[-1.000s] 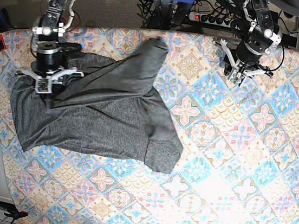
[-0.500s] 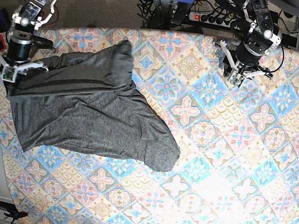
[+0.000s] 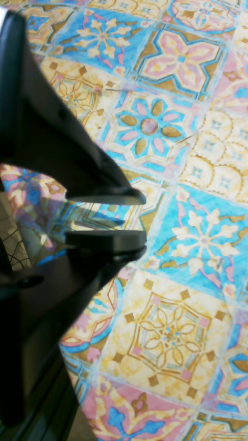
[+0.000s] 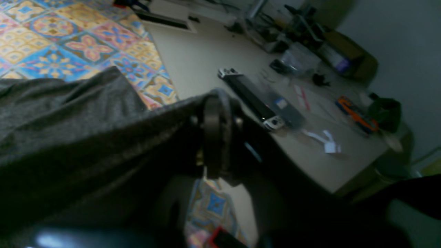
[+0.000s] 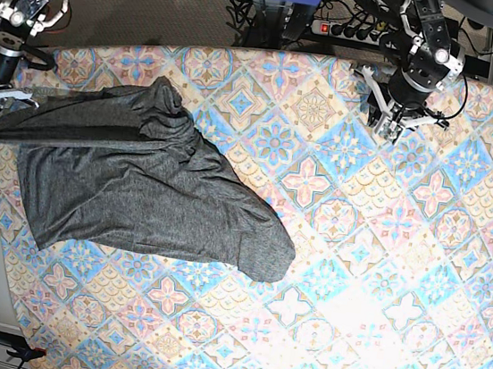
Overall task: Layout the t-shirt on the table in an organized manner, then fold the t-shirt properly
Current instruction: 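Drag the shirt edge with the right gripper away from the left gripper, then reach the left gripper to the shirt hem and grasp it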
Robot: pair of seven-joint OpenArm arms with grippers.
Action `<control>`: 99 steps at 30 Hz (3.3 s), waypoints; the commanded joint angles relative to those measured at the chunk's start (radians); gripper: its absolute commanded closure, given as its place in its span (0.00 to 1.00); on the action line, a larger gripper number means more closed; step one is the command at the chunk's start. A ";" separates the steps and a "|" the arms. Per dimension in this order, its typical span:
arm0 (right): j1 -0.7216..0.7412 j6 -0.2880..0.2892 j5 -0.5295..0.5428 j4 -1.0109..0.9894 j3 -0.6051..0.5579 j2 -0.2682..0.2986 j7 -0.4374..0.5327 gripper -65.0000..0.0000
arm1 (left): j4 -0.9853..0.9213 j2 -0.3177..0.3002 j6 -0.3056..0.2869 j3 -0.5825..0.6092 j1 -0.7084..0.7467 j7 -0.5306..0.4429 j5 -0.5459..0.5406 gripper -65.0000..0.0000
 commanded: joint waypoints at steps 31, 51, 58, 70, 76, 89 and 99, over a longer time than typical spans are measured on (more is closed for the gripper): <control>0.241 -0.017 0.008 -0.004 -0.051 0.016 0.026 1.00 | 0.018 0.000 0.005 0.104 -0.056 -0.013 -0.002 0.82; 0.239 -0.017 0.015 -0.253 -0.077 0.014 0.026 0.81 | 0.004 0.000 0.005 0.319 -0.253 -0.013 0.001 0.81; 0.193 -0.017 0.011 -0.245 -0.116 0.016 0.032 0.44 | -0.136 0.002 0.005 0.541 -0.468 -0.013 0.001 0.81; 0.170 -0.017 0.011 -0.242 -0.111 0.016 0.032 0.43 | -0.685 0.104 0.005 0.638 -0.768 -0.013 0.130 0.61; 0.170 -0.017 0.011 -0.242 -0.110 0.016 0.032 0.43 | -0.816 0.091 0.005 0.796 -0.768 0.003 0.225 0.61; 0.172 -0.017 0.009 -0.242 -0.111 0.016 0.032 0.43 | -0.711 -0.158 0.005 0.816 -0.681 0.281 0.222 1.00; 0.172 -0.017 0.009 -0.242 -0.111 0.014 0.032 0.43 | -0.605 -0.296 0.005 0.546 -0.564 0.280 0.222 1.00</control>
